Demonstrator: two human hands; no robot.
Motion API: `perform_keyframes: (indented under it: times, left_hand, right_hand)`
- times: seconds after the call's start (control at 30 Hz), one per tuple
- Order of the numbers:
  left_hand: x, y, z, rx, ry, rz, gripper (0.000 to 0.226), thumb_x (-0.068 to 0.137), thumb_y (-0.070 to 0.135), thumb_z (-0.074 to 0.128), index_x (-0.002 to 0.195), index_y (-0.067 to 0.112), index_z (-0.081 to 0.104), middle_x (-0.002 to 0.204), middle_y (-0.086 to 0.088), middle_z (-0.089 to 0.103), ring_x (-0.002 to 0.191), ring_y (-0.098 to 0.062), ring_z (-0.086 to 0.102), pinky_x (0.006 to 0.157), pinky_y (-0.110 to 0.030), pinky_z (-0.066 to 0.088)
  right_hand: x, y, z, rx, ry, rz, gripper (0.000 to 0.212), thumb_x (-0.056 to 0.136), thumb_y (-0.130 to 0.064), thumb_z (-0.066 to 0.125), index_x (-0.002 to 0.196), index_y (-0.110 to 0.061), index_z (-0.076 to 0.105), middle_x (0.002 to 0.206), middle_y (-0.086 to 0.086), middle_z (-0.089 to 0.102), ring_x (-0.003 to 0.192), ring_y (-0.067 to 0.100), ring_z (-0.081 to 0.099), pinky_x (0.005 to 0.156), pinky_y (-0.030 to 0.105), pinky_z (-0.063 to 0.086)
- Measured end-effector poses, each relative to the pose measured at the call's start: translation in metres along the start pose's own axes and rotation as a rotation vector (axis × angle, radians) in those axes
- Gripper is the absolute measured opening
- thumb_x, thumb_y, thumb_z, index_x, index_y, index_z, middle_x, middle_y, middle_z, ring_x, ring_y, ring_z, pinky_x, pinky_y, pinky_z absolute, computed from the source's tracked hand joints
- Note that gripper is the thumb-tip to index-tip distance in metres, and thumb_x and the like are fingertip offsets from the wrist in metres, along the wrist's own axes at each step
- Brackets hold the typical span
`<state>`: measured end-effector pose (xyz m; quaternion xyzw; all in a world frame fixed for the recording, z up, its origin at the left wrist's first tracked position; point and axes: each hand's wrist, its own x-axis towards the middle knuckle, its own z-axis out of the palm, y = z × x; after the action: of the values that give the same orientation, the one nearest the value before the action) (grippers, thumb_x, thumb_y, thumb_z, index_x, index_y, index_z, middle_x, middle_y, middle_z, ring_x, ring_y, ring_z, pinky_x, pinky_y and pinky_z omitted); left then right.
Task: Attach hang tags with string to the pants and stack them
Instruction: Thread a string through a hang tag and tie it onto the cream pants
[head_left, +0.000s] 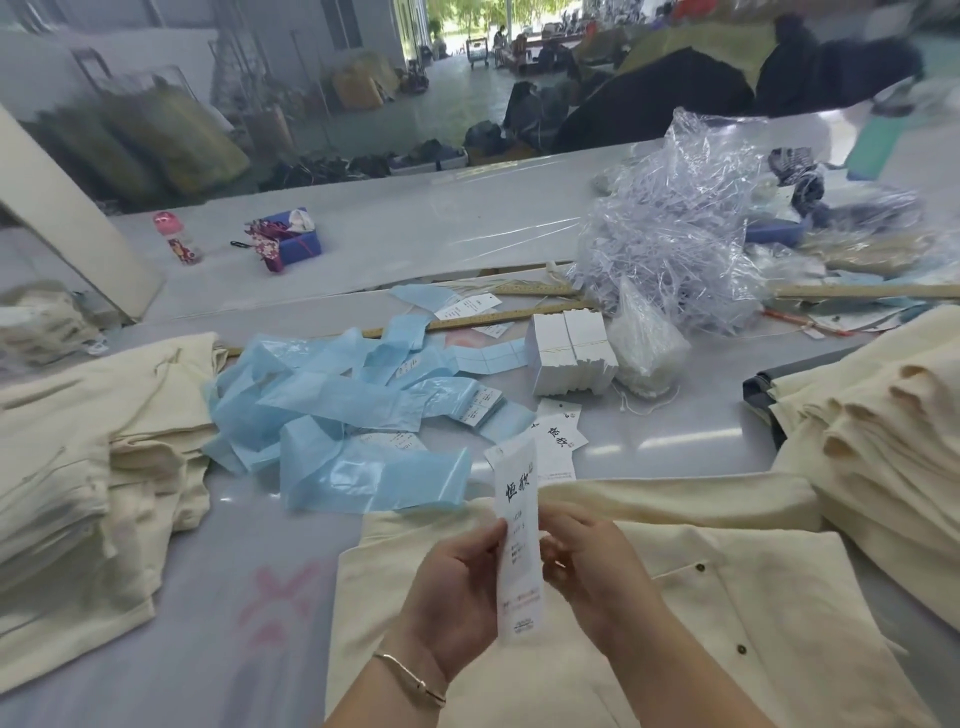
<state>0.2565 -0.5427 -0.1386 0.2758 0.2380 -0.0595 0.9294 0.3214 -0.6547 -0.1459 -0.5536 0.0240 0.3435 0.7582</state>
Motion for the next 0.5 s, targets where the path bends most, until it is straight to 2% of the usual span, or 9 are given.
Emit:
perform_keyframes:
  times: [0.1,0.17,0.23,0.3,0.37,0.43,0.5]
  left_hand:
    - [-0.015,-0.016,-0.006,-0.003,0.043,0.026,0.026,0.083,0.011,0.054,0.086,-0.004,0.075,0.07,-0.014,0.064,0.054,-0.021,0.062,0.044,-0.024,0.05]
    - [-0.023,-0.024,-0.011,0.021,0.077,0.06,0.02,0.08,0.011,0.059,0.08,-0.002,0.074,0.069,-0.012,0.058,0.053,-0.017,0.056,0.041,-0.023,0.046]
    - [-0.03,-0.03,-0.013,0.074,0.107,0.11,0.017,0.077,0.013,0.062,0.074,0.002,0.074,0.067,-0.01,0.056,0.05,-0.014,0.053,0.039,-0.022,0.043]
    - [-0.038,-0.034,-0.013,0.176,0.12,0.169,0.017,0.077,0.015,0.062,0.074,0.006,0.077,0.067,-0.008,0.06,0.05,-0.012,0.054,0.041,-0.021,0.043]
    - [-0.043,-0.037,-0.014,0.329,0.159,0.23,0.017,0.081,0.016,0.063,0.083,0.007,0.078,0.074,-0.009,0.068,0.058,-0.015,0.061,0.051,-0.023,0.05]
    - [-0.047,-0.038,-0.019,0.558,0.266,0.343,0.013,0.084,0.02,0.069,0.09,0.012,0.077,0.084,-0.01,0.073,0.069,-0.02,0.065,0.062,-0.033,0.055]
    - [-0.05,-0.036,-0.022,0.795,0.378,0.499,0.017,0.076,0.029,0.076,0.089,0.019,0.076,0.084,-0.004,0.075,0.071,-0.021,0.069,0.067,-0.041,0.057]
  right_hand:
    - [-0.007,0.004,0.005,0.129,-0.008,0.08,0.017,0.08,-0.006,0.067,0.092,0.003,0.074,0.082,0.013,0.063,0.048,0.01,0.04,0.05,0.023,0.037]
    - [-0.012,0.005,0.004,0.22,-0.022,0.119,0.017,0.084,-0.009,0.065,0.094,0.003,0.071,0.081,0.01,0.067,0.048,0.011,0.04,0.049,0.023,0.035]
    - [-0.017,0.003,0.001,0.3,-0.053,0.123,0.011,0.085,-0.009,0.062,0.087,-0.001,0.069,0.076,0.007,0.065,0.044,0.008,0.038,0.042,0.018,0.032]
    - [-0.021,0.001,-0.002,0.371,-0.07,0.105,0.008,0.086,-0.006,0.059,0.084,-0.002,0.065,0.068,0.005,0.061,0.04,0.005,0.039,0.036,0.013,0.031]
    - [-0.027,-0.002,-0.004,0.386,-0.057,0.048,0.007,0.088,-0.005,0.058,0.085,0.0,0.063,0.062,0.005,0.057,0.041,0.006,0.042,0.038,0.014,0.036]
    - [-0.034,-0.003,-0.009,0.223,0.003,-0.109,0.011,0.089,-0.002,0.058,0.081,0.0,0.064,0.06,0.005,0.052,0.043,0.007,0.042,0.042,0.015,0.037]
    - [-0.042,-0.006,-0.015,-0.128,0.048,-0.346,0.016,0.09,0.0,0.059,0.077,-0.003,0.068,0.058,0.002,0.052,0.047,0.008,0.041,0.046,0.015,0.035]
